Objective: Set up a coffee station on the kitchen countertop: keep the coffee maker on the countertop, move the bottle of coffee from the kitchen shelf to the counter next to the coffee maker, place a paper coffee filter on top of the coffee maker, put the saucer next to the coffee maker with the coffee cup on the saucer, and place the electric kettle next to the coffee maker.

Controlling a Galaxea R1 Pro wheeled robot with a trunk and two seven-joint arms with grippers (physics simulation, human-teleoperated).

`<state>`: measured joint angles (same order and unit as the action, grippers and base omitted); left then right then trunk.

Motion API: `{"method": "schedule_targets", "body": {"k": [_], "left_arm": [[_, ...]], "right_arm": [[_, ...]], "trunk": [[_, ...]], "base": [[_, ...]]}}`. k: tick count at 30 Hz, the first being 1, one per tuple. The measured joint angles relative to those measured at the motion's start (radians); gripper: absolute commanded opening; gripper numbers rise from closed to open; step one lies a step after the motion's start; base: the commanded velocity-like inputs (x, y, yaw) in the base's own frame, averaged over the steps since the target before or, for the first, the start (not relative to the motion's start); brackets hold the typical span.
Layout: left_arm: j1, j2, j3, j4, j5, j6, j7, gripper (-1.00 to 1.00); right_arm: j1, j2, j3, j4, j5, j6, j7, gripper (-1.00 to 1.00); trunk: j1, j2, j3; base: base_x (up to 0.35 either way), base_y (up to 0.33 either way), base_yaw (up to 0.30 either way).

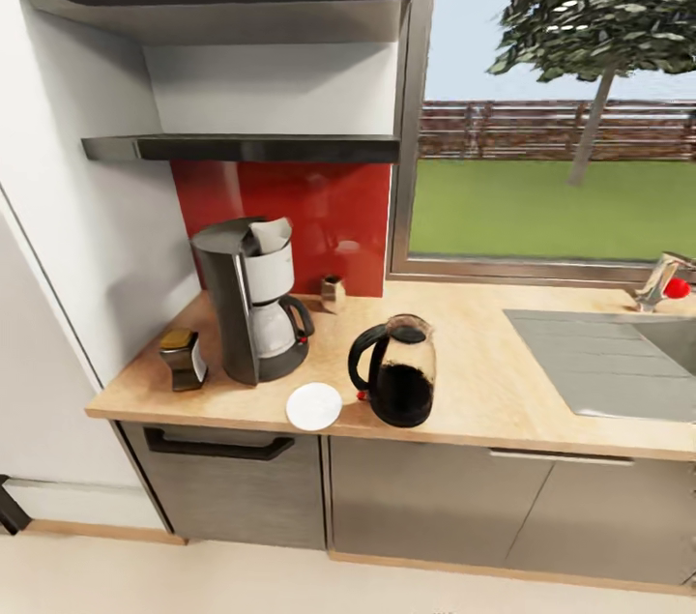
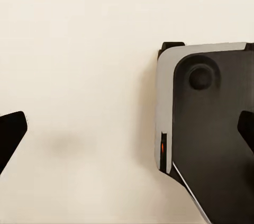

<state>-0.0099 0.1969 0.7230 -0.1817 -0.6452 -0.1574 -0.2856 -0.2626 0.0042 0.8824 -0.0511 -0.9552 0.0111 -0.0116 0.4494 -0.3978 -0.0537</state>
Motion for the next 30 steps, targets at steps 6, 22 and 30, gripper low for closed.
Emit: {"method": "schedule_targets", "body": {"k": [6, 22, 30], "left_arm": [[0.000, -0.004, 0.000, 0.000, 0.001, -0.002, 0.000, 1.00], [0.000, 0.001, 0.000, -0.001, 0.000, -0.004, 0.001, 1.00], [0.000, 0.001, 0.000, 0.000, -0.002, -0.003, 0.001, 1.00]], "right_arm": [[0.000, 0.000, 0.001, 0.000, 0.000, 0.000, 0.000, 1.00], [0.000, 0.002, 0.002, -0.001, 0.012, 0.000, 0.005, 1.00], [0.000, 0.003, -0.001, -0.003, 0.002, 0.000, 0.001, 1.00]], "trunk": [[0.000, 0.000, 0.000], [0.000, 0.000, 0.000], [0.000, 0.000, 0.000]], "base": [[-0.029, 0.332, -0.267], [-0.155, 0.258, -0.136], [-0.017, 0.138, -0.020]]}}
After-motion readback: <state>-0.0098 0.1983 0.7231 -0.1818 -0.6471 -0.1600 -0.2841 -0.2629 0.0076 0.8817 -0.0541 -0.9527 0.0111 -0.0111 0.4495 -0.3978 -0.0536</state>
